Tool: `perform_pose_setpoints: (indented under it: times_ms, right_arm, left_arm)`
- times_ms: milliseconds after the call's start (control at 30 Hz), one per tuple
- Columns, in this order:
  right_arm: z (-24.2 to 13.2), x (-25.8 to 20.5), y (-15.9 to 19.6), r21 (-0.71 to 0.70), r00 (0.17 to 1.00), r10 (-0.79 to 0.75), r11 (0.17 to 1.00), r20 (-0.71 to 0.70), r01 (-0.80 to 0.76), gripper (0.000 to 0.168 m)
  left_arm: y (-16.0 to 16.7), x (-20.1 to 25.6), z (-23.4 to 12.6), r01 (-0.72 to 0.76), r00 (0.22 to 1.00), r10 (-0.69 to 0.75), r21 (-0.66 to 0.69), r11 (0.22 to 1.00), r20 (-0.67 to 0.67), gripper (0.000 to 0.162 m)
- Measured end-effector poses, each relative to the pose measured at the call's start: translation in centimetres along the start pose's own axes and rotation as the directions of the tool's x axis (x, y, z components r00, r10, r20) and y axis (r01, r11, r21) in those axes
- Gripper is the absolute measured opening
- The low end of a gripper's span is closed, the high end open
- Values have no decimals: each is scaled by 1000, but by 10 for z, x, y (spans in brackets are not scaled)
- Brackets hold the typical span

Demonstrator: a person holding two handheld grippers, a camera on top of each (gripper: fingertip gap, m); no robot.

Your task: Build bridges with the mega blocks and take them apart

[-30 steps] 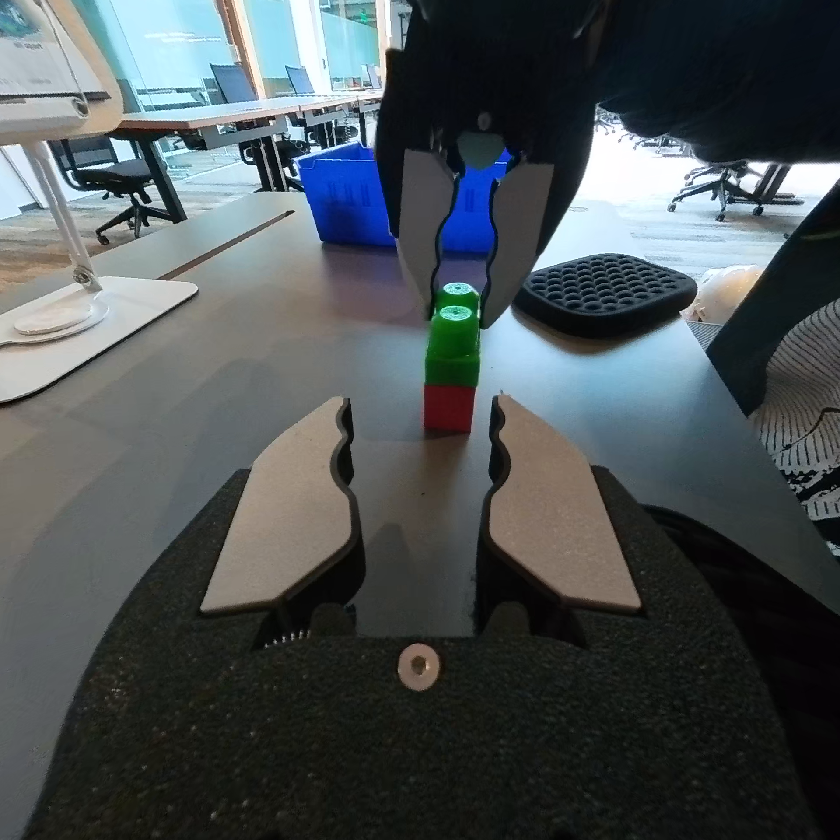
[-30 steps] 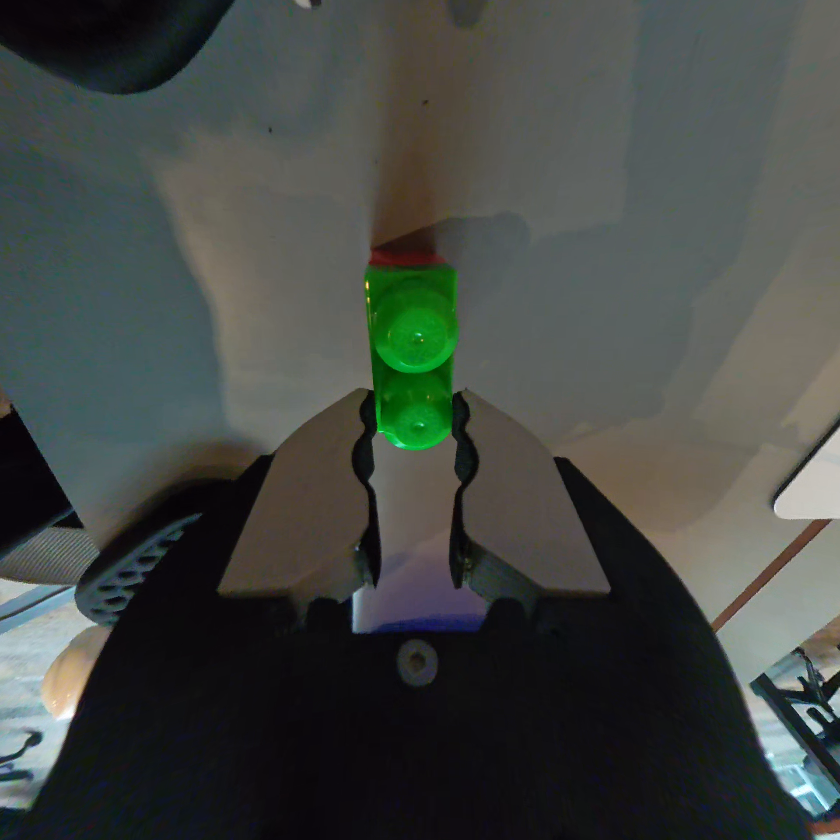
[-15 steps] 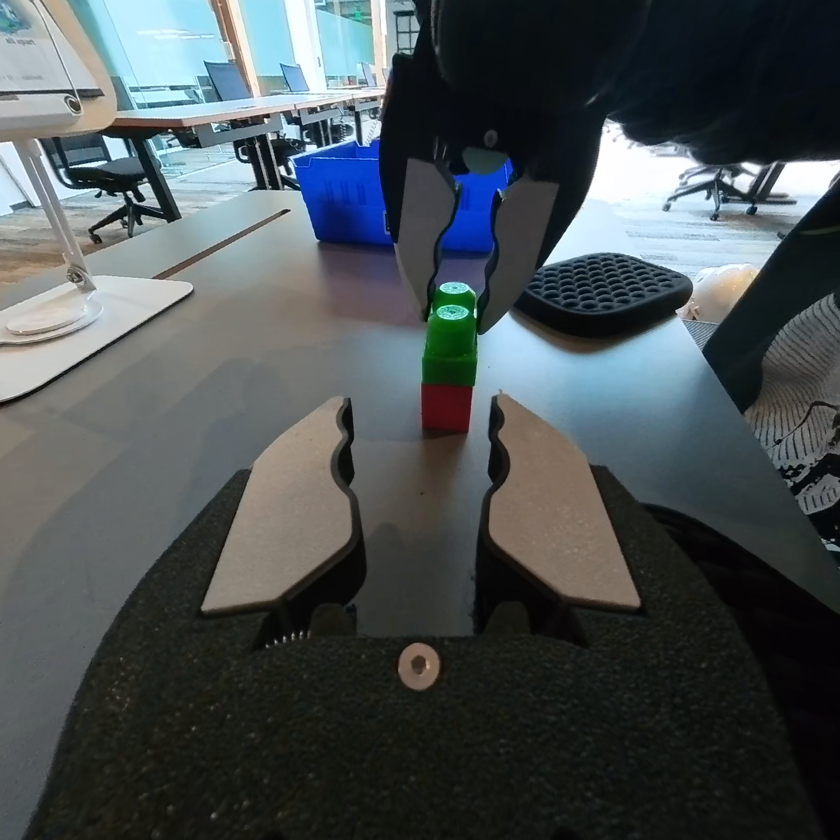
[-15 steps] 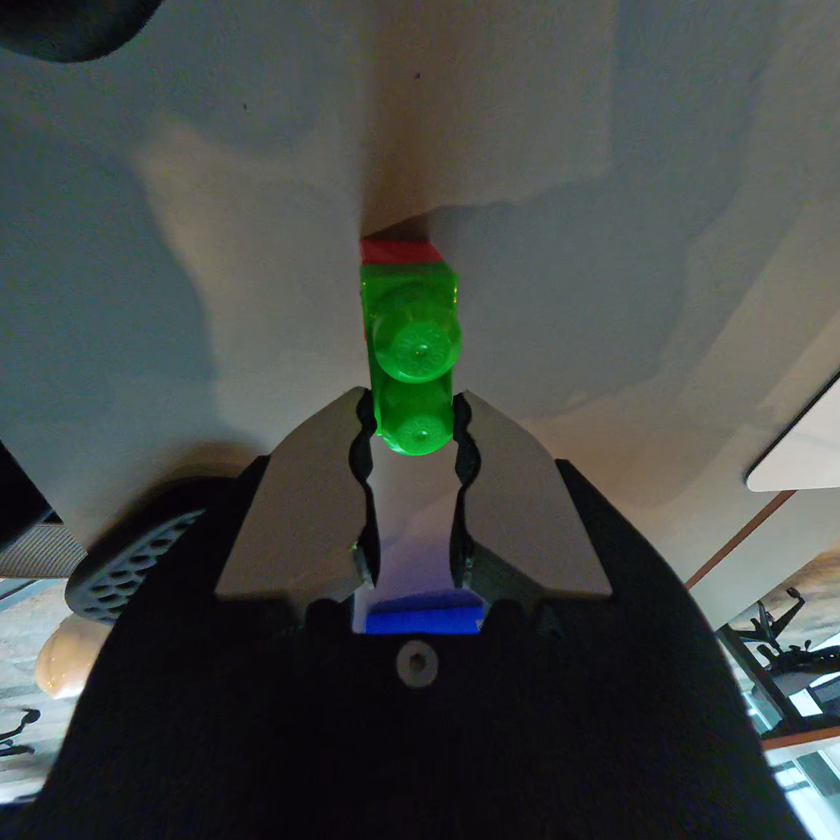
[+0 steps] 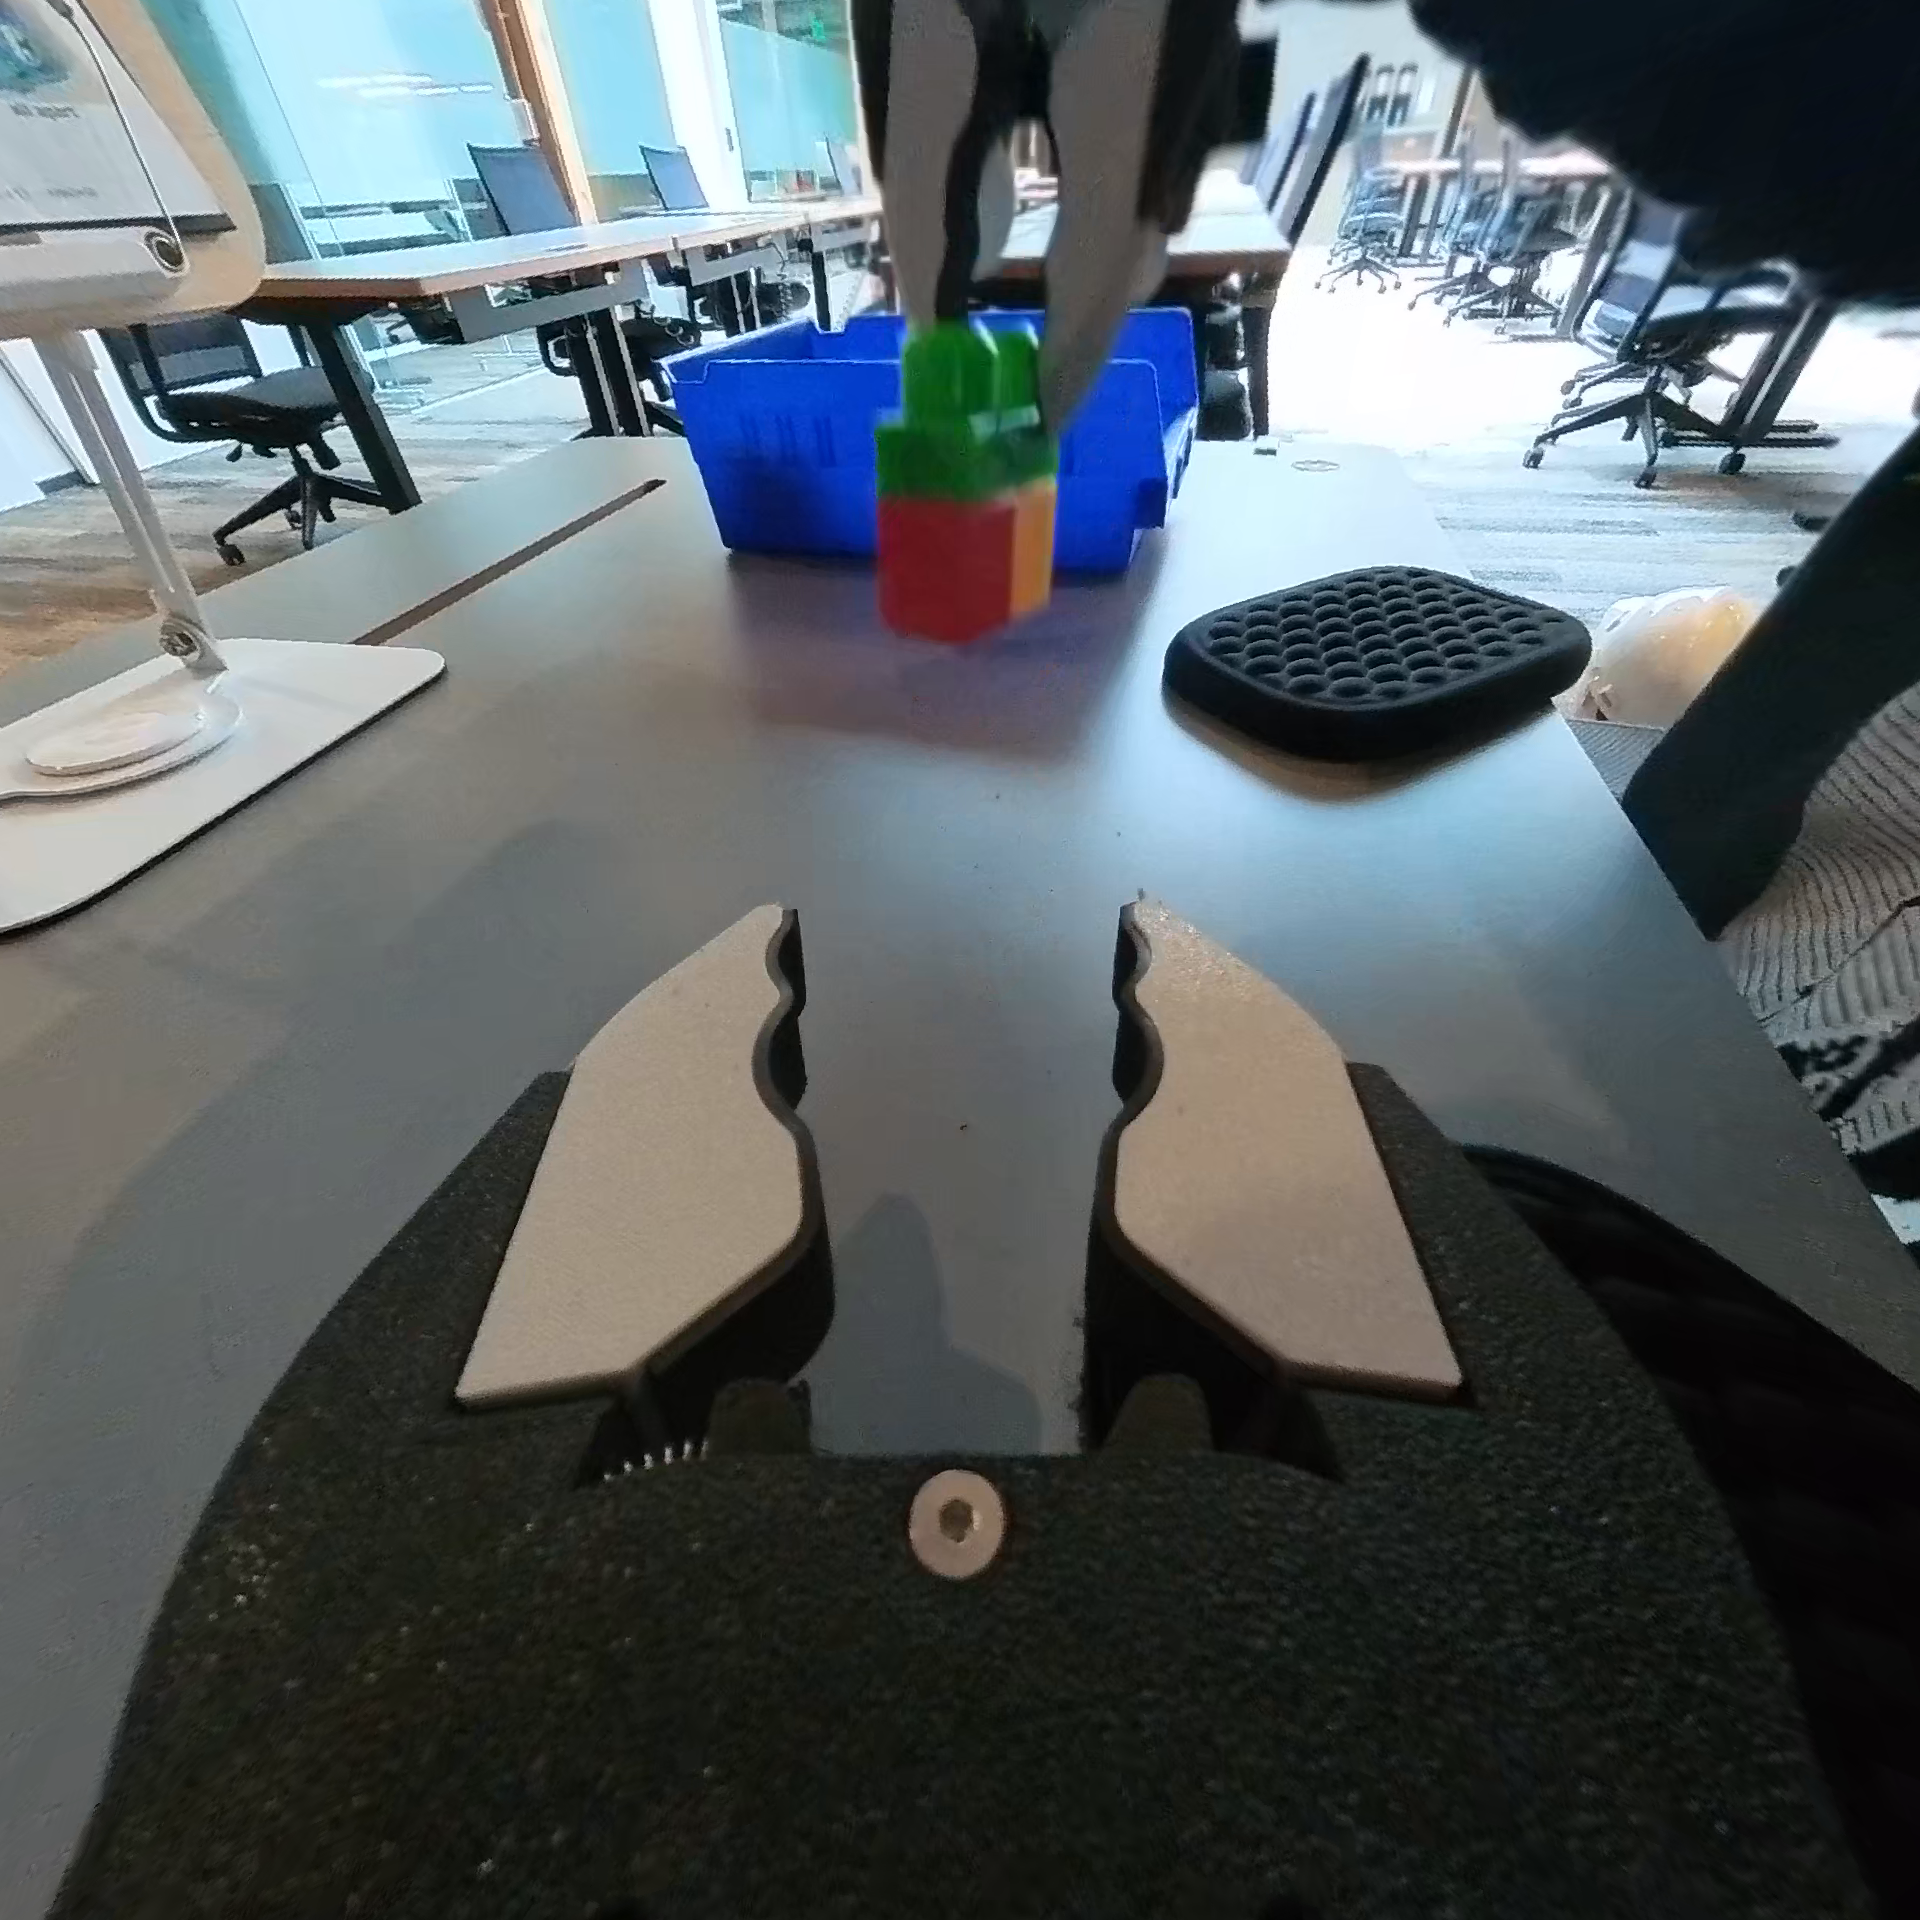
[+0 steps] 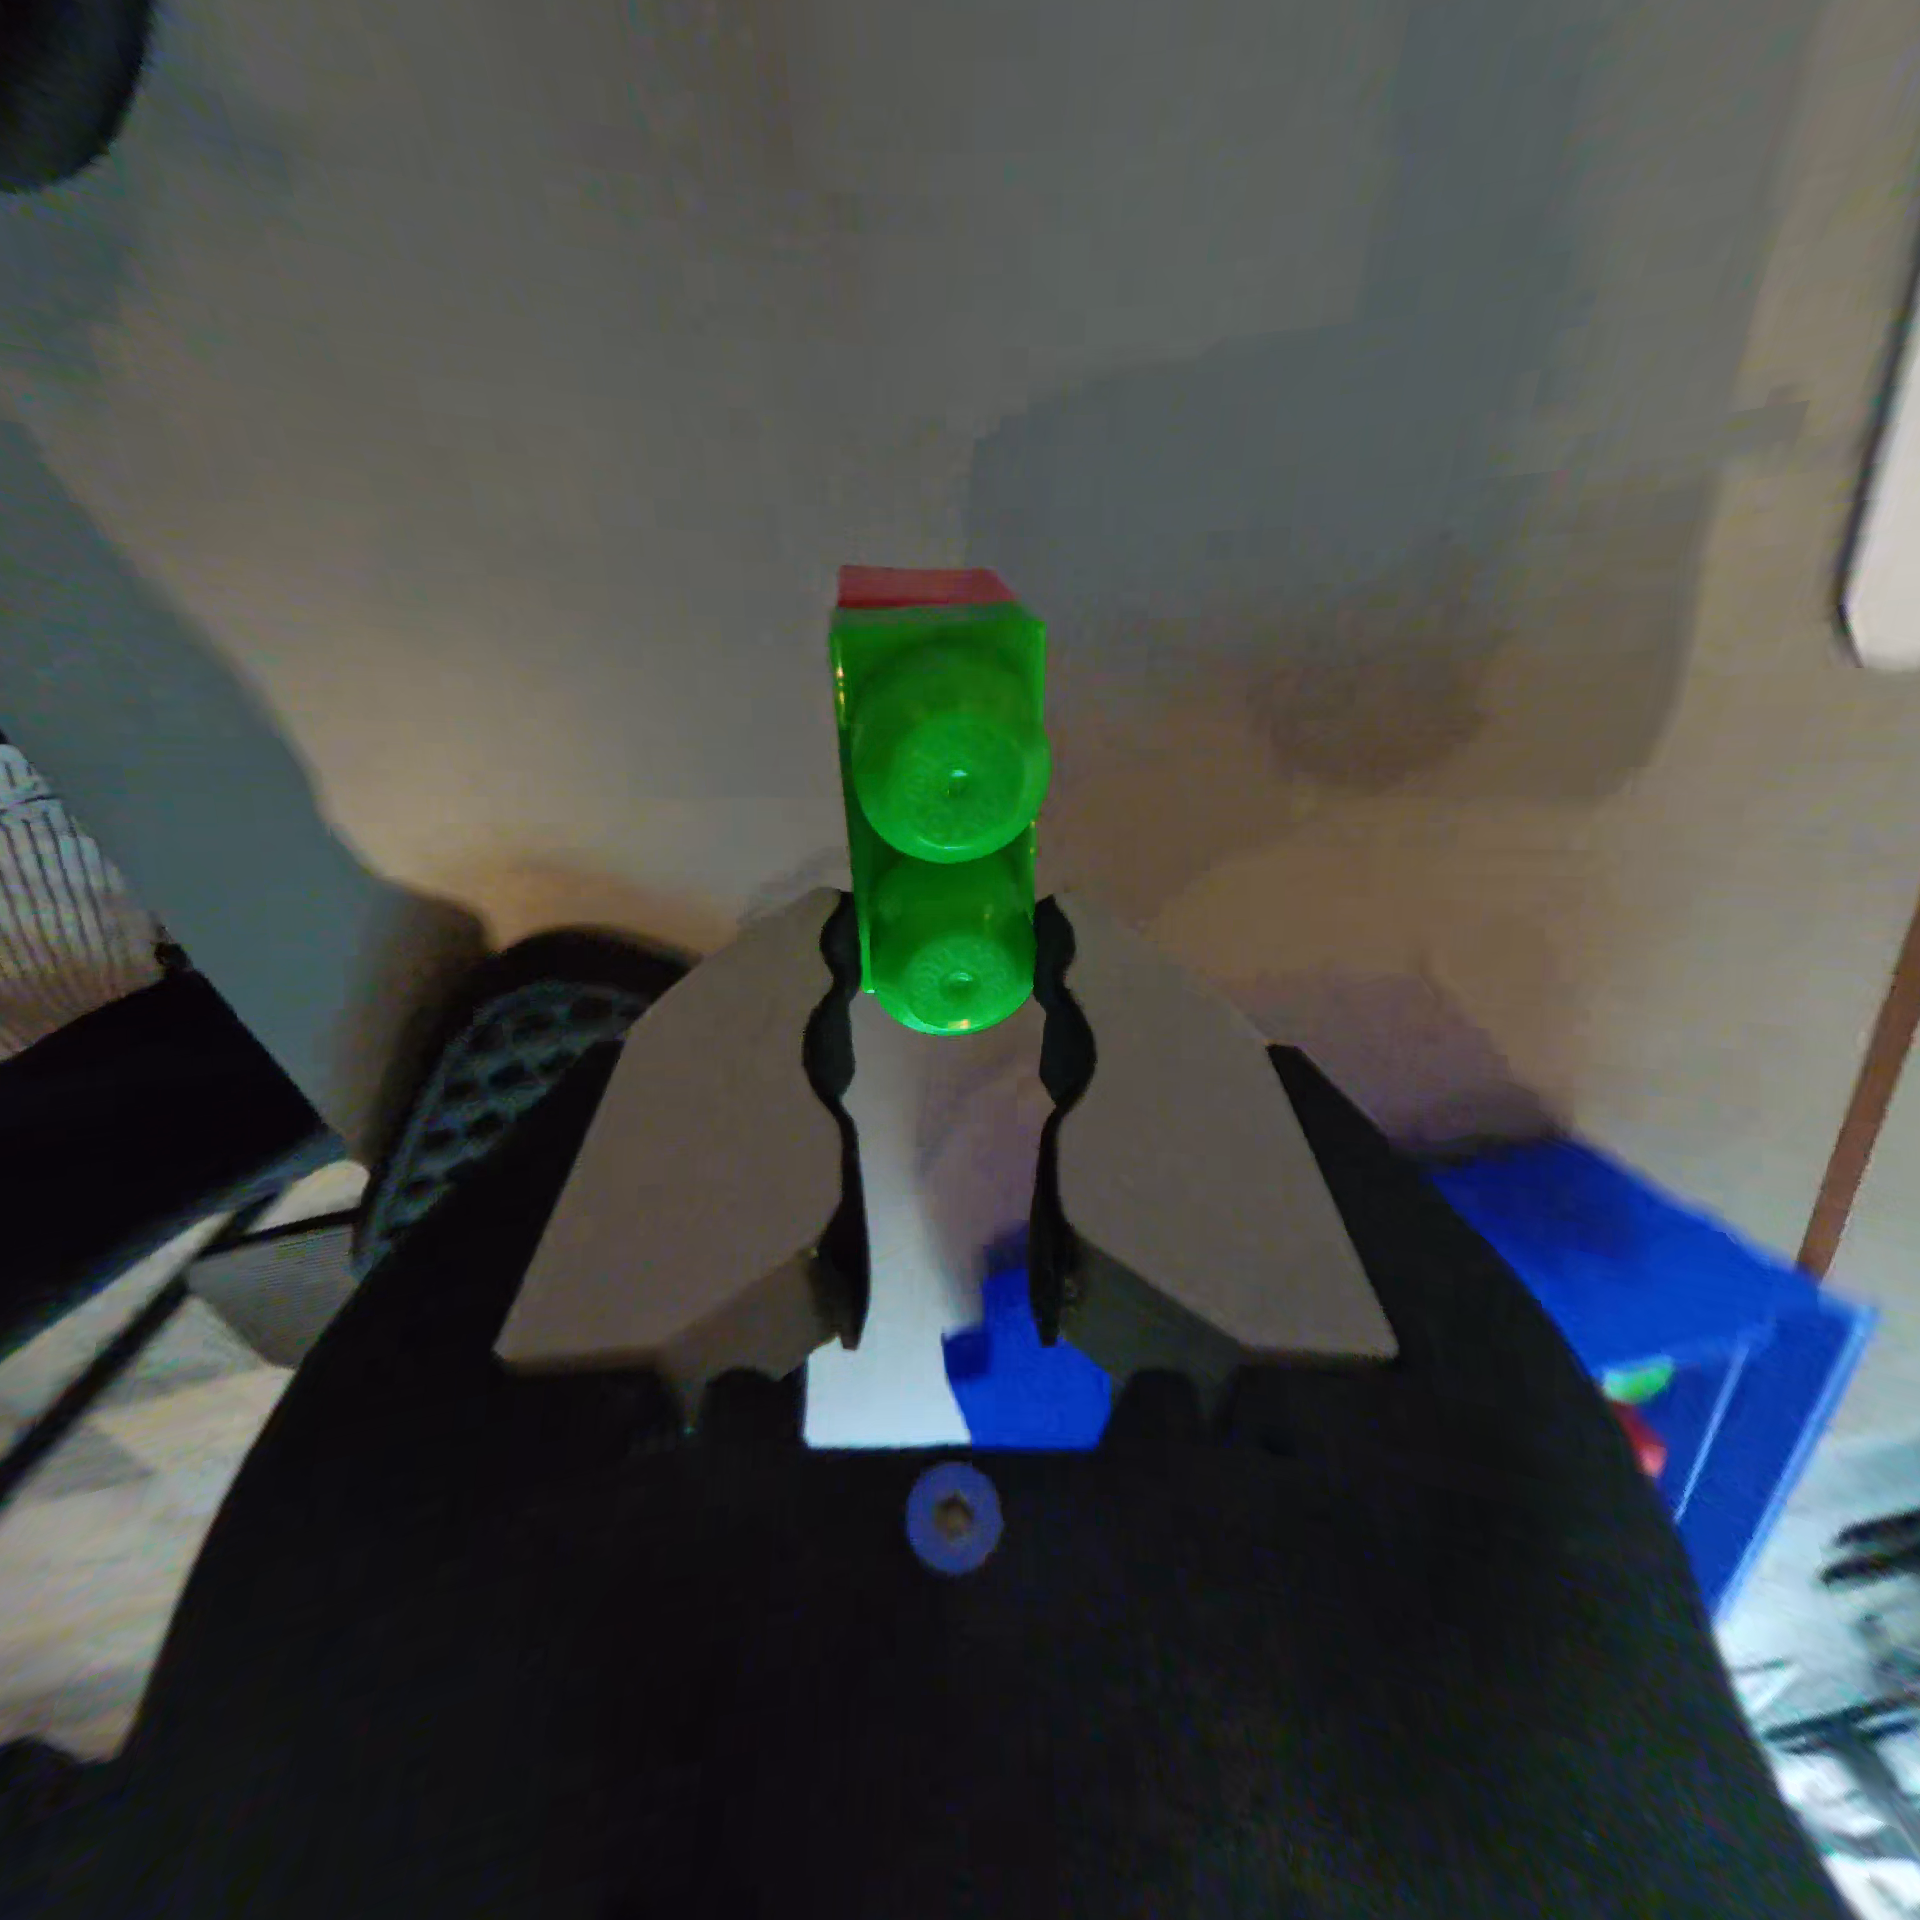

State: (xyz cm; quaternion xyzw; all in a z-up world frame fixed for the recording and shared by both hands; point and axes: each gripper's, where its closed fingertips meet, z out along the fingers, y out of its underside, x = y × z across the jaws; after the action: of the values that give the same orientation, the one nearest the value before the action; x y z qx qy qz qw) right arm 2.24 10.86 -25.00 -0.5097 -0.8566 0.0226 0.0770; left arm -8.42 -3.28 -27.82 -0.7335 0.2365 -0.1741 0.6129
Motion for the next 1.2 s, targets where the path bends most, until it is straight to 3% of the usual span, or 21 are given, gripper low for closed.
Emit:
perform_pose_setpoints:
  times_ms: [133, 300, 533, 867, 1200]
  right_arm:
    - [-48, 60, 66, -5, 951, 304, 952, -53, -305, 33]
    - [-94, 134, 167, 6, 799, 582, 809, -154, -588, 32]
    - [-103, 177, 279, -79, 577, 787, 575, -218, -814, 32]
    - [-54, 217, 315, -33, 369, 908, 371, -198, -928, 32]
    - [-10, 245, 328, 32, 277, 936, 290, -219, -956, 32]
  left_arm:
    - [0, -1, 0, 4, 1000, -4, 3, 1000, 2, 57]
    - [0, 0, 0, 0, 1000, 0, -1, 1000, 2, 57]
    - [1, 0, 1, -4, 1000, 4, -7, 1000, 6, 57]
    - [-2, -5, -2, 34, 999, -34, 20, 999, 12, 56]
    - [-2, -4, -2, 36, 999, -36, 19, 999, 6, 56]
